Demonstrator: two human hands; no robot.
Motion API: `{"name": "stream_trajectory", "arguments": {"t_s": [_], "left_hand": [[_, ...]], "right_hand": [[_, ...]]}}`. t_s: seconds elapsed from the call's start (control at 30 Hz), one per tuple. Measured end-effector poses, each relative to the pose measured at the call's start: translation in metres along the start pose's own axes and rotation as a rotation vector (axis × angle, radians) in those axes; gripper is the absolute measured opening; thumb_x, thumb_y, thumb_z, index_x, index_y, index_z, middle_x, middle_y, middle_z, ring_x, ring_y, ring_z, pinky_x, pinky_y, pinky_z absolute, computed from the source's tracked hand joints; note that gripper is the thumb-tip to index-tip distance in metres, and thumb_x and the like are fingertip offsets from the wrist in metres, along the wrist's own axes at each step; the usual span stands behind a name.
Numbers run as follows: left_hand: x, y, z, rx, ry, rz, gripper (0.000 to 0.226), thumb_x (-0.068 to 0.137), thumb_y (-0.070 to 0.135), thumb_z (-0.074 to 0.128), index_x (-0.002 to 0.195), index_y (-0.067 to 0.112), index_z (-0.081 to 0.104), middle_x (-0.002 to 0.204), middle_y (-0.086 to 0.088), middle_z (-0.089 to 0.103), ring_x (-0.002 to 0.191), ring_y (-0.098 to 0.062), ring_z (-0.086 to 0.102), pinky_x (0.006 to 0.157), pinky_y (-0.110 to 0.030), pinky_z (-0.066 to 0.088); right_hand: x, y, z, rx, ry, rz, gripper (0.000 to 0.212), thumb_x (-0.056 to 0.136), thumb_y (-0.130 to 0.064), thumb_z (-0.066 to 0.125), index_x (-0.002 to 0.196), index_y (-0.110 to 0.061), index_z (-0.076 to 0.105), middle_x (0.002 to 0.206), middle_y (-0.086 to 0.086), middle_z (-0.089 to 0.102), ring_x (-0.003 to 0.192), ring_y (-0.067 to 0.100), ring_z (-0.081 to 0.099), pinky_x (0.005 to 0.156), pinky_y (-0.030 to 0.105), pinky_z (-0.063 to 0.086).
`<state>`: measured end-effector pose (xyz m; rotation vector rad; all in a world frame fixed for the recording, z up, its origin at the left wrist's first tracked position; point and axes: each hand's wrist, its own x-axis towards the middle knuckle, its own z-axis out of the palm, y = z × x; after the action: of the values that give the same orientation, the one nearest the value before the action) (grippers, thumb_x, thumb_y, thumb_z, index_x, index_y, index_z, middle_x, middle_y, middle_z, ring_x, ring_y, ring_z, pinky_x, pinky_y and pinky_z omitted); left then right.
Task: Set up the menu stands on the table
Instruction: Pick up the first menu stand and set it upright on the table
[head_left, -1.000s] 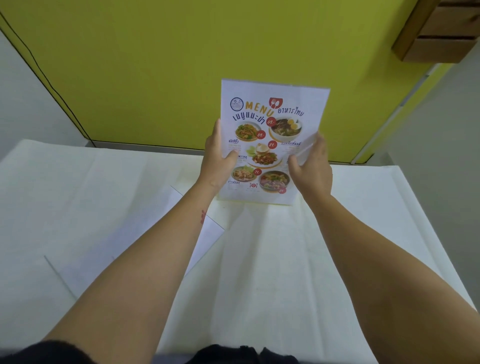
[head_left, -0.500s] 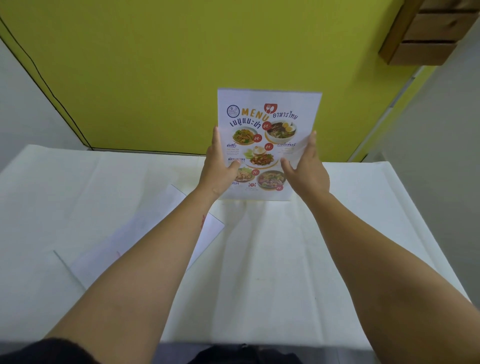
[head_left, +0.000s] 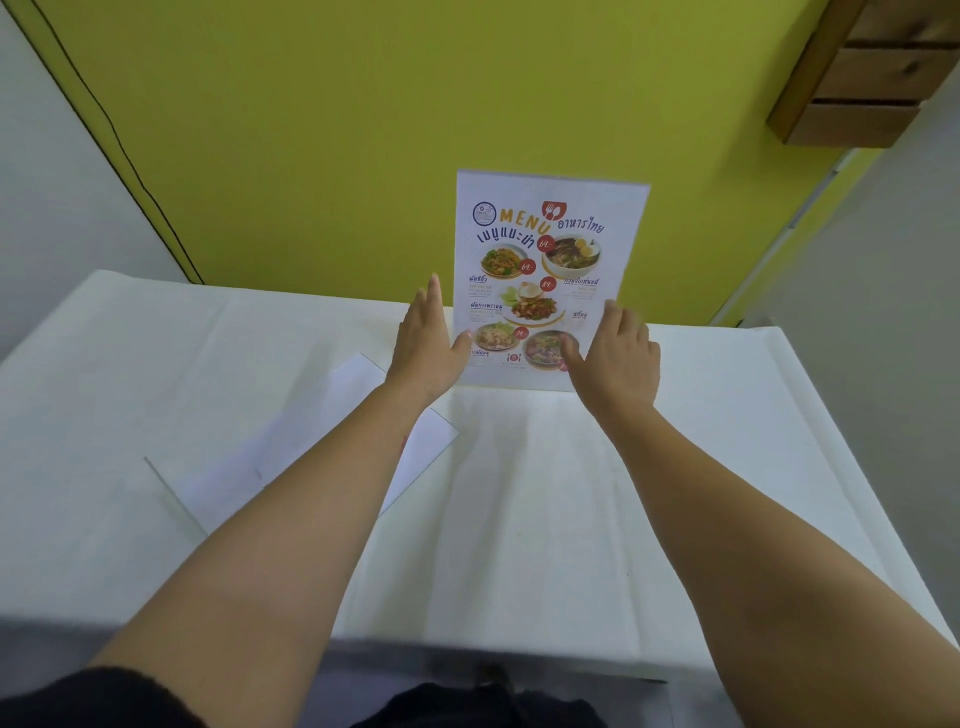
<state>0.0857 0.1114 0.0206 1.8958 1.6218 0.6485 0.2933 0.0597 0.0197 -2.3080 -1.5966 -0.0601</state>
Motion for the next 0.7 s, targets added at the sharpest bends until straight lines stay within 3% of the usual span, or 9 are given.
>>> {"name": "stream_trajectory", "arguments": {"t_s": [0.2, 0.37, 0.53, 0.7], "left_hand": [[-0.028, -0.031, -0.002, 0.229, -0.066, -0.105, 0.075, 0.103, 0.041, 0.04, 0.16, 0.016, -0.003, 0.167, -0.013, -0.007, 0.155, -0.027, -0.005, 0.125, -0.043, 0.002], [-0.053, -0.067, -0.009, 0.405, -0.123, -0.183, 0.073, 0.104, 0.047, 0.031, 0.159, 0.013, -0.003, 0.166, -0.014, -0.011, 0.154, -0.028, -0.009, 0.124, -0.045, -0.002], [-0.066, -0.105, -0.029, 0.508, -0.181, -0.233, 0.074, 0.104, 0.05, 0.026, 0.159, 0.014, -0.008, 0.166, -0.012, -0.014, 0.154, -0.027, -0.014, 0.124, -0.046, -0.004], [-0.06, -0.141, -0.05, 0.571, -0.235, -0.213, 0.074, 0.104, 0.052, 0.024, 0.159, 0.015, -0.009, 0.166, -0.01, -0.015, 0.154, -0.025, -0.015, 0.124, -0.047, -0.005]], "right_hand": [[-0.026, -0.024, 0.015, -0.045, -0.124, -0.3, 0.057, 0.095, -0.053, 0.045, 0.134, -0.012, 0.044, 0.129, 0.008, 0.053, 0.12, 0.029, 0.049, 0.096, 0.04, 0.04], [-0.039, -0.052, 0.033, -0.009, -0.27, -0.475, 0.067, 0.096, -0.054, 0.043, 0.148, -0.013, 0.034, 0.15, 0.008, 0.042, 0.136, 0.03, 0.041, 0.11, 0.043, 0.034], [-0.052, -0.081, 0.054, -0.009, -0.402, -0.579, 0.077, 0.097, -0.058, 0.04, 0.158, -0.015, 0.018, 0.163, 0.005, 0.023, 0.15, 0.024, 0.022, 0.121, 0.041, 0.021], [-0.058, -0.107, 0.074, -0.045, -0.532, -0.511, 0.086, 0.095, -0.063, 0.038, 0.159, -0.017, 0.005, 0.167, 0.002, 0.008, 0.154, 0.023, 0.008, 0.124, 0.04, 0.013]]}}
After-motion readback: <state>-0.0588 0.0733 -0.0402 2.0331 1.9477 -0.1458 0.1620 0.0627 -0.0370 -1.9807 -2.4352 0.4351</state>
